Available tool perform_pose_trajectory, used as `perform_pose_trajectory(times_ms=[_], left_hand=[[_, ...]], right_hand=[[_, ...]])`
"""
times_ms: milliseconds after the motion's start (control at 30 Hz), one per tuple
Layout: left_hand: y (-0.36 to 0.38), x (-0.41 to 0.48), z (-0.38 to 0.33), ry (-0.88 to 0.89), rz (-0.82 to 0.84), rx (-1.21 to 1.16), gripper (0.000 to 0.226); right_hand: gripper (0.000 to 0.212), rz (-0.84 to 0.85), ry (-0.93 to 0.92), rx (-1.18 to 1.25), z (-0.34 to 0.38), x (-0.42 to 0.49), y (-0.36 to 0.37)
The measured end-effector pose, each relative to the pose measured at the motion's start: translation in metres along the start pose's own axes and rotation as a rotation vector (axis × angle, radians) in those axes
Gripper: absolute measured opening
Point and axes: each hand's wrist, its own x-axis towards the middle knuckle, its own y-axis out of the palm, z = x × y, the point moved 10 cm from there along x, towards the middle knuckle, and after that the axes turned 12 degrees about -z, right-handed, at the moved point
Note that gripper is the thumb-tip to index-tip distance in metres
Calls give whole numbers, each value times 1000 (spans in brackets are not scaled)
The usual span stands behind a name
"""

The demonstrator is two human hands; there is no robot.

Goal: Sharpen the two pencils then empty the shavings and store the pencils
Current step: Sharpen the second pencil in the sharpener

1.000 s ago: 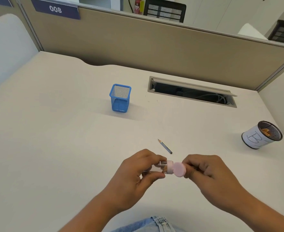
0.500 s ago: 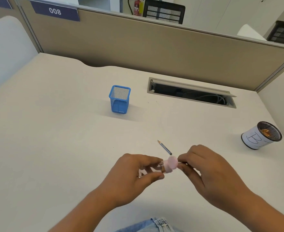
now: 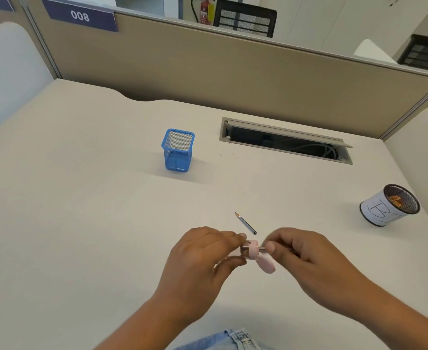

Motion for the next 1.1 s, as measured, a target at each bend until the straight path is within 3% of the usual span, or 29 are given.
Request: perform_pose_trajectory(times_ms=[100, 200, 333, 433, 500, 600, 667, 800, 867, 933, 1000, 1100], left_hand=[[1, 1, 17, -250, 65, -149, 31], [6, -1, 26, -445, 113, -334, 28], [2, 2, 22, -407, 80, -346, 29], [-8, 7, 11, -224, -53, -292, 30], [-12, 7, 1, -81, -134, -220, 29], [-10, 2, -13, 119, -174, -49, 27], [-7, 3, -9, 107, -146, -46, 27], [-5, 8, 12, -133, -43, -163, 30], [-4, 7, 20, -261, -4, -248, 31], [0, 6, 25, -372, 52, -328, 29], [6, 4, 28, -447, 125, -386, 27], [5, 5, 28, -417, 130, -363, 28]], right_hand=[[3, -128, -403, -299, 31, -7, -10], [19, -238, -662, -487, 50, -15, -15], [28, -306, -790, -588, 65, -20, -15], [31, -283, -682, -562, 61, -20, -13], [35, -245, -420, -448, 46, -12, -14], [37, -116, 132, -10, -2, -3, -8], [36, -58, 178, 24, -7, -3, -2], [13, -117, -193, -125, 26, -4, -9], [6, -198, -454, -347, 46, -8, -18], [19, -271, -676, -499, 61, -12, -19], [29, -314, -771, -567, 65, -13, -17], [35, -246, -750, -524, 63, -11, -11]])
